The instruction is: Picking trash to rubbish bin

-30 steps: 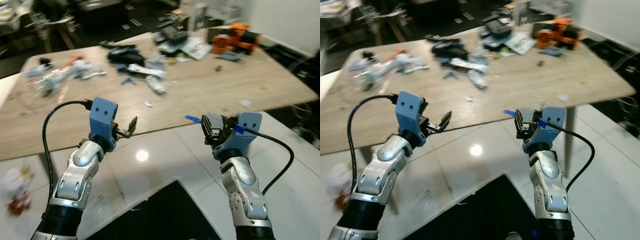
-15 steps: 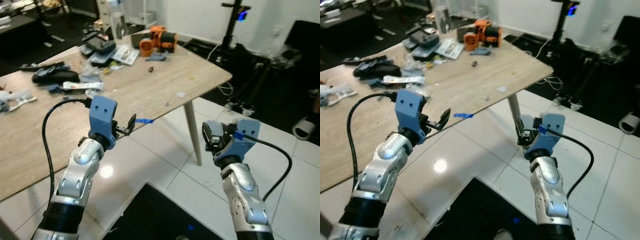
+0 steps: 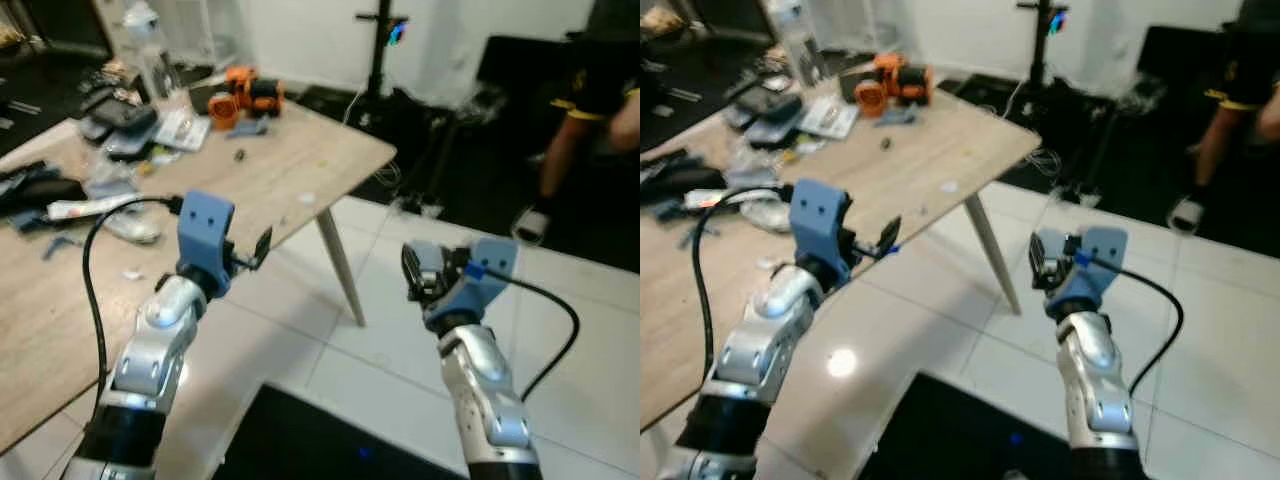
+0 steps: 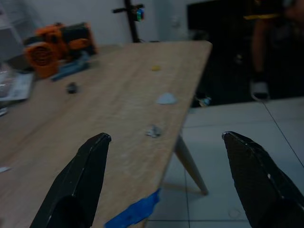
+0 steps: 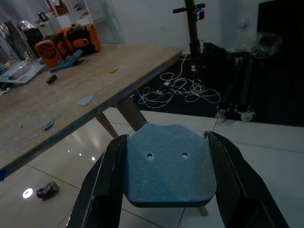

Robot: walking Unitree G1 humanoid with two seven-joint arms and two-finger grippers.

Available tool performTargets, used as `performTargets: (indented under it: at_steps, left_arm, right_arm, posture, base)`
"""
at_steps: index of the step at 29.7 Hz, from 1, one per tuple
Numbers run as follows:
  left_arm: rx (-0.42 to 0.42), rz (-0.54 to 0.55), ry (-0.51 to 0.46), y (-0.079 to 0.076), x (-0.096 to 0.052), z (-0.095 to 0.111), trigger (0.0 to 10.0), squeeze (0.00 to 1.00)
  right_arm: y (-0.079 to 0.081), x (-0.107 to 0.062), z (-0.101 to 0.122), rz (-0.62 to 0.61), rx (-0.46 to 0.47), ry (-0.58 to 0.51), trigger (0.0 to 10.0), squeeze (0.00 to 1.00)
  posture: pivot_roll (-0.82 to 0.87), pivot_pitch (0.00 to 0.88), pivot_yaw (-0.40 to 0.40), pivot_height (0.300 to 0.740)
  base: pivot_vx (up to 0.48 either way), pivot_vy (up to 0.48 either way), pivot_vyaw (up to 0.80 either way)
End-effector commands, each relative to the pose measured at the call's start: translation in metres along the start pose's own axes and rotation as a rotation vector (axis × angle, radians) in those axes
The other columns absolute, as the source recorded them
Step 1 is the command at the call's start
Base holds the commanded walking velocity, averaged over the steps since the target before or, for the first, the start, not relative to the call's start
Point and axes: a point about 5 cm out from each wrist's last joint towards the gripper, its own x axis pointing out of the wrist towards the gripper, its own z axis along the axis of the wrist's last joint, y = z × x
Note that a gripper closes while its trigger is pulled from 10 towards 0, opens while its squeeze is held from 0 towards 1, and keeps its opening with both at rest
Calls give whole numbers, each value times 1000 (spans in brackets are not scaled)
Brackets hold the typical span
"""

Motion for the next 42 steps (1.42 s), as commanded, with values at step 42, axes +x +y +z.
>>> performTargets:
  at_steps: [42]
  left_arm:
    - [26, -13, 15, 1, -1, -6, 10000, 0]
  right_arm:
    - [8, -5, -19, -11, 38, 65, 10000, 0]
  posture:
    - [1, 148, 117, 740]
  base:
    - [0, 0, -800]
